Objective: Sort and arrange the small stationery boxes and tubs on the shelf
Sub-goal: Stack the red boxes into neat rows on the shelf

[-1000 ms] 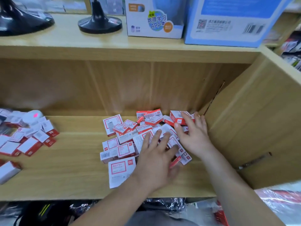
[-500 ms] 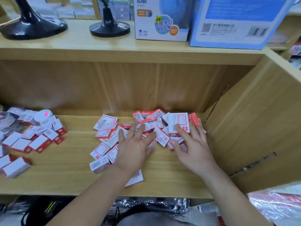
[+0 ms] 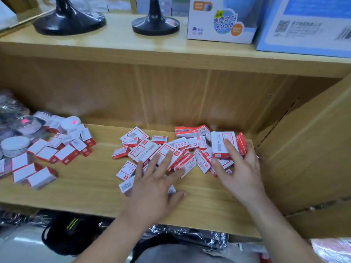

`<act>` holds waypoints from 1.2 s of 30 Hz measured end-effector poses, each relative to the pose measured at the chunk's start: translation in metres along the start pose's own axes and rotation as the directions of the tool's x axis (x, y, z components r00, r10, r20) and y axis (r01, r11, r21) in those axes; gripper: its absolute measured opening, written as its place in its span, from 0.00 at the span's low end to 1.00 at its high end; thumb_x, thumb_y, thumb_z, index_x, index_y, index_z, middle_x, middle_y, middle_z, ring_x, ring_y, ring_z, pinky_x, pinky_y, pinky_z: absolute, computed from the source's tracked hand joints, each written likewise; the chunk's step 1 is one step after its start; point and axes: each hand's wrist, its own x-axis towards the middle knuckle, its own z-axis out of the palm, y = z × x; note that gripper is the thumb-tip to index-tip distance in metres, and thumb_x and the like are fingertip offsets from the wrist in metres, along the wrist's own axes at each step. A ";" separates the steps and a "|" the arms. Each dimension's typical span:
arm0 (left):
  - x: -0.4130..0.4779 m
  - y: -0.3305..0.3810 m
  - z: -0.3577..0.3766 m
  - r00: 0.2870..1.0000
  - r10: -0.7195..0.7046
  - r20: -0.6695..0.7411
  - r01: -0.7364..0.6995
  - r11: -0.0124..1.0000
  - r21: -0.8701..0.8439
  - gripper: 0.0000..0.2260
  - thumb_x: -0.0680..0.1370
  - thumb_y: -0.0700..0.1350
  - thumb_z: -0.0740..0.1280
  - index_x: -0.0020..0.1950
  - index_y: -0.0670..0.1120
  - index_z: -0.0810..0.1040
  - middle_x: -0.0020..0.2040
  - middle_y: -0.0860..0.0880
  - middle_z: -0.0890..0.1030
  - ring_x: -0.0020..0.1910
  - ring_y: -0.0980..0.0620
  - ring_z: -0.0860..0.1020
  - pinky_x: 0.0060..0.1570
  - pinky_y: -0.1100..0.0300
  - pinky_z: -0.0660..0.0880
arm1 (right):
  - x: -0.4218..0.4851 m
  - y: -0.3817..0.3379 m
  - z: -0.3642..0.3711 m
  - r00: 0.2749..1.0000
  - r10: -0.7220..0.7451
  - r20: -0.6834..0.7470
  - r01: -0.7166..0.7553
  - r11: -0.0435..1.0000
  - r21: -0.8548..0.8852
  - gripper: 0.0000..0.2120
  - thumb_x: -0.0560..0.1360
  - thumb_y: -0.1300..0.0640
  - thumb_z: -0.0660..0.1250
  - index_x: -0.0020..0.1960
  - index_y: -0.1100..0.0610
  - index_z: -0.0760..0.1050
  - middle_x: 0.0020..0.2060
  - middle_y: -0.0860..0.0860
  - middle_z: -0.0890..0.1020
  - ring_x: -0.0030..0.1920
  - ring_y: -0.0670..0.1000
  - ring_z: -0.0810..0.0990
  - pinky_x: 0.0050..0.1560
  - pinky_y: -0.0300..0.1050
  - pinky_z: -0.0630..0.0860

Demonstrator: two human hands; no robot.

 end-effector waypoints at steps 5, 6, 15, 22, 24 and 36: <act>0.008 0.001 0.011 0.998 -0.040 -0.058 0.042 0.998 0.047 0.23 0.76 0.68 0.56 0.66 0.64 0.77 0.77 0.49 0.69 0.74 0.37 0.69 0.64 0.25 0.66 | -0.014 -0.018 0.014 0.993 -0.110 0.034 0.111 0.994 -0.015 0.34 0.71 0.32 0.64 0.75 0.41 0.68 0.70 0.51 0.66 0.74 0.61 0.60 0.70 0.58 0.68; 0.010 0.001 0.012 0.997 -0.041 -0.071 0.044 0.998 0.050 0.23 0.75 0.68 0.57 0.65 0.64 0.78 0.76 0.48 0.70 0.74 0.37 0.70 0.63 0.24 0.66 | -0.017 -0.020 0.016 0.993 -0.100 0.063 0.101 0.995 -0.016 0.34 0.72 0.32 0.63 0.75 0.40 0.66 0.72 0.51 0.64 0.75 0.62 0.56 0.70 0.60 0.69; 0.042 0.017 -0.008 0.991 0.038 -0.128 -0.064 0.977 -0.203 0.19 0.75 0.61 0.66 0.63 0.56 0.80 0.74 0.42 0.72 0.75 0.35 0.67 0.67 0.31 0.69 | -0.010 0.000 -0.006 0.998 -0.016 -0.068 0.037 0.944 0.329 0.22 0.77 0.40 0.63 0.66 0.50 0.79 0.67 0.49 0.76 0.71 0.49 0.71 0.69 0.54 0.72; 0.124 0.050 -0.023 0.966 0.252 0.051 -0.234 0.943 -0.235 0.27 0.80 0.60 0.66 0.78 0.57 0.66 0.80 0.47 0.64 0.79 0.46 0.62 0.76 0.51 0.60 | 0.027 0.020 0.013 0.978 0.171 0.116 -0.164 0.984 -0.062 0.34 0.75 0.30 0.42 0.78 0.39 0.60 0.74 0.58 0.67 0.75 0.62 0.61 0.76 0.59 0.57; 0.128 0.046 -0.020 0.967 0.237 0.091 -0.205 0.940 -0.272 0.29 0.79 0.62 0.67 0.79 0.59 0.65 0.79 0.48 0.66 0.77 0.47 0.64 0.74 0.53 0.62 | 0.026 0.020 0.008 0.985 0.138 0.105 -0.129 0.987 -0.091 0.32 0.77 0.33 0.42 0.78 0.39 0.60 0.74 0.58 0.70 0.75 0.60 0.63 0.77 0.55 0.55; 0.115 -0.003 -0.024 0.991 0.130 -0.004 -0.118 0.885 -0.450 0.35 0.72 0.64 0.72 0.76 0.57 0.68 0.72 0.57 0.72 0.72 0.54 0.69 0.69 0.52 0.70 | -0.012 -0.025 0.009 0.990 0.103 0.099 -0.094 0.991 -0.097 0.29 0.79 0.37 0.53 0.77 0.45 0.65 0.71 0.51 0.75 0.70 0.57 0.71 0.70 0.52 0.70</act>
